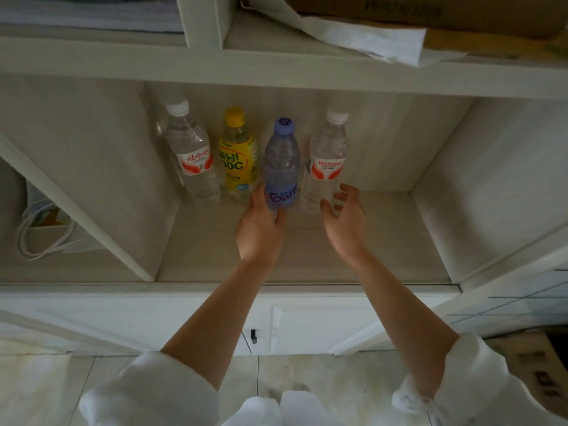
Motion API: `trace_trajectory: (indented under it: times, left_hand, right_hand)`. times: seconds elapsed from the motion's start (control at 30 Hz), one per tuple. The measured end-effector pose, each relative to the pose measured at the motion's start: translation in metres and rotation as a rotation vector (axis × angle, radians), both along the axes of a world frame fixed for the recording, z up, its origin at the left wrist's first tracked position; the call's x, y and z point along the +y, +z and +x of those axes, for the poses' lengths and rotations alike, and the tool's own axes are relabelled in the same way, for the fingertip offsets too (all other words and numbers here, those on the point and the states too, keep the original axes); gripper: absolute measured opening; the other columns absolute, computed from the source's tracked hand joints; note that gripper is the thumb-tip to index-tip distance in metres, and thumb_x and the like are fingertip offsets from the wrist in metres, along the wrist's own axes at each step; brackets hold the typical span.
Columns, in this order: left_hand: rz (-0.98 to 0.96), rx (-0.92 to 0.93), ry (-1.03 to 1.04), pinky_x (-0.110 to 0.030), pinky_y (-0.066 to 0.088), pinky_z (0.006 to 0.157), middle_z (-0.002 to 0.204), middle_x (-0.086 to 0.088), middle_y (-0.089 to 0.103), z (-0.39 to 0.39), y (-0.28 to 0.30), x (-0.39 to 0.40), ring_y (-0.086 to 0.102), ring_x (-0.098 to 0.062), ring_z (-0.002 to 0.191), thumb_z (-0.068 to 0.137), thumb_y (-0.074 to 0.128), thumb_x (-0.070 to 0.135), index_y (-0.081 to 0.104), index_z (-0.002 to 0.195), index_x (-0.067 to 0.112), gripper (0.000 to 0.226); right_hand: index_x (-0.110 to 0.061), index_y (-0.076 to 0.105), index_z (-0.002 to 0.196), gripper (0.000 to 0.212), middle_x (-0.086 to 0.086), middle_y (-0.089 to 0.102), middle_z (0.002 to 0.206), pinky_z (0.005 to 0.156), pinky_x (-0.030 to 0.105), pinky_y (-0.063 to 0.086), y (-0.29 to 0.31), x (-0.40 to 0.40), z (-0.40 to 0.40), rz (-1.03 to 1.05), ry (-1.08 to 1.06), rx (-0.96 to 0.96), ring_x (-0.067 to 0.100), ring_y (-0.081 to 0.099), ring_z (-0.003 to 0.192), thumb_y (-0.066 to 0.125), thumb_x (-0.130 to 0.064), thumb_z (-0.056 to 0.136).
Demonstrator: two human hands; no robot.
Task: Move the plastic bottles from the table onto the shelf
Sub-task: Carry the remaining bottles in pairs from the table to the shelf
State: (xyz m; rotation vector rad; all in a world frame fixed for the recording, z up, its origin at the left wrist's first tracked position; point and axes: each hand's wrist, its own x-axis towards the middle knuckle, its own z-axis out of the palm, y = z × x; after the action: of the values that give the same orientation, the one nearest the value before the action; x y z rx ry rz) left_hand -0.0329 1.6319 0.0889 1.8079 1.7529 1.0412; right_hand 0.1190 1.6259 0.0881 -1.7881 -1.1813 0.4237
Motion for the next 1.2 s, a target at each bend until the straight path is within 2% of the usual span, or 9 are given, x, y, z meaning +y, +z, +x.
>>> trace_trajectory:
  times: [0.13, 0.23, 0.33, 0.5, 0.63, 0.77, 0.9, 1.03, 1.2]
  left_hand:
    - [0.052, 0.016, 0.037, -0.038, 0.052, 0.064, 0.113, 0.000, 0.065, -0.006, -0.002, -0.023, 0.067, -0.029, 0.081, 0.089, 0.059, 0.024, 0.051, 0.128, 0.020, 0.040]
    - [0.077, 0.048, 0.094, -0.040, 0.054, 0.060, 0.091, -0.003, 0.071, -0.014, -0.003, -0.046, 0.066, -0.034, 0.072, 0.087, 0.059, 0.020, 0.059, 0.119, 0.019, 0.032]
    - [0.050, 0.031, 0.151, -0.040, 0.054, 0.062, 0.075, -0.005, 0.072, -0.022, -0.008, -0.076, 0.067, -0.033, 0.070, 0.089, 0.058, 0.020, 0.065, 0.111, 0.019, 0.023]
    - [-0.116, -0.040, 0.223, -0.038, 0.057, 0.069, 0.086, 0.008, 0.074, -0.033, -0.022, -0.141, 0.072, -0.016, 0.072, 0.093, 0.057, 0.026, 0.065, 0.107, 0.023, 0.017]
    - [-0.228, 0.021, 0.329, -0.032, 0.058, 0.070, 0.089, 0.013, 0.074, -0.031, -0.041, -0.220, 0.069, -0.007, 0.074, 0.093, 0.059, 0.029, 0.066, 0.105, 0.025, 0.014]
    - [-0.259, -0.017, 0.514, -0.008, 0.044, 0.058, 0.087, 0.015, 0.071, -0.027, -0.050, -0.298, 0.057, 0.014, 0.060, 0.092, 0.062, 0.025, 0.067, 0.106, 0.024, 0.015]
    - [-0.325, -0.063, 0.714, -0.020, 0.051, 0.063, 0.086, 0.020, 0.069, -0.017, -0.053, -0.390, 0.062, 0.007, 0.066, 0.092, 0.061, 0.026, 0.065, 0.114, 0.029, 0.023]
    - [-0.333, -0.138, 0.961, -0.030, 0.057, 0.070, 0.083, 0.017, 0.070, -0.008, -0.061, -0.473, 0.069, -0.003, 0.069, 0.091, 0.064, 0.023, 0.067, 0.112, 0.026, 0.021]
    - [-0.302, -0.189, 1.242, -0.030, 0.058, 0.069, 0.085, 0.012, 0.071, 0.009, -0.065, -0.574, 0.068, -0.003, 0.068, 0.092, 0.063, 0.022, 0.064, 0.117, 0.024, 0.026]
  right_hand:
    - [-0.006, 0.045, 0.129, 0.045, 0.011, 0.061, 0.117, 0.087, 0.038, 0.050, 0.000, -0.026, -0.007, 0.007, 0.074, -0.008, 0.026, 0.060, 0.103, 0.062, -0.018, 0.088]
    - [-0.006, 0.048, 0.127, 0.043, 0.010, 0.063, 0.113, 0.085, 0.031, 0.046, -0.002, -0.047, -0.012, 0.010, 0.140, -0.043, 0.025, 0.060, 0.101, 0.062, -0.017, 0.088]
    - [-0.007, 0.050, 0.127, 0.040, 0.009, 0.063, 0.112, 0.088, 0.032, 0.046, -0.004, -0.074, -0.014, -0.002, 0.245, -0.067, 0.022, 0.059, 0.101, 0.061, -0.018, 0.090]
    - [-0.006, 0.052, 0.125, 0.036, 0.009, 0.063, 0.115, 0.091, 0.034, 0.048, -0.005, -0.119, -0.008, 0.024, 0.469, -0.107, 0.022, 0.060, 0.105, 0.059, -0.017, 0.091]
    - [-0.011, 0.049, 0.128, 0.036, 0.003, 0.061, 0.119, 0.094, 0.034, 0.048, -0.013, -0.159, -0.009, -0.045, 0.676, -0.096, 0.016, 0.057, 0.111, 0.054, -0.022, 0.094]
    - [-0.014, 0.047, 0.131, 0.037, 0.000, 0.062, 0.121, 0.095, 0.027, 0.044, -0.025, -0.202, -0.020, -0.117, 0.869, -0.079, 0.013, 0.055, 0.115, 0.052, -0.025, 0.095]
    - [-0.015, 0.047, 0.131, 0.037, 0.000, 0.062, 0.122, 0.091, 0.019, 0.041, -0.037, -0.252, -0.038, -0.189, 1.093, -0.084, 0.012, 0.056, 0.116, 0.052, -0.025, 0.095]
    - [-0.016, 0.048, 0.130, 0.036, -0.002, 0.061, 0.120, 0.091, 0.021, 0.040, -0.047, -0.301, -0.059, -0.260, 1.286, -0.110, 0.010, 0.055, 0.114, 0.053, -0.023, 0.095]
    - [-0.013, 0.050, 0.128, 0.036, 0.001, 0.061, 0.117, 0.093, 0.024, 0.043, -0.059, -0.377, -0.087, -0.285, 1.561, -0.212, 0.012, 0.056, 0.111, 0.054, -0.020, 0.093]
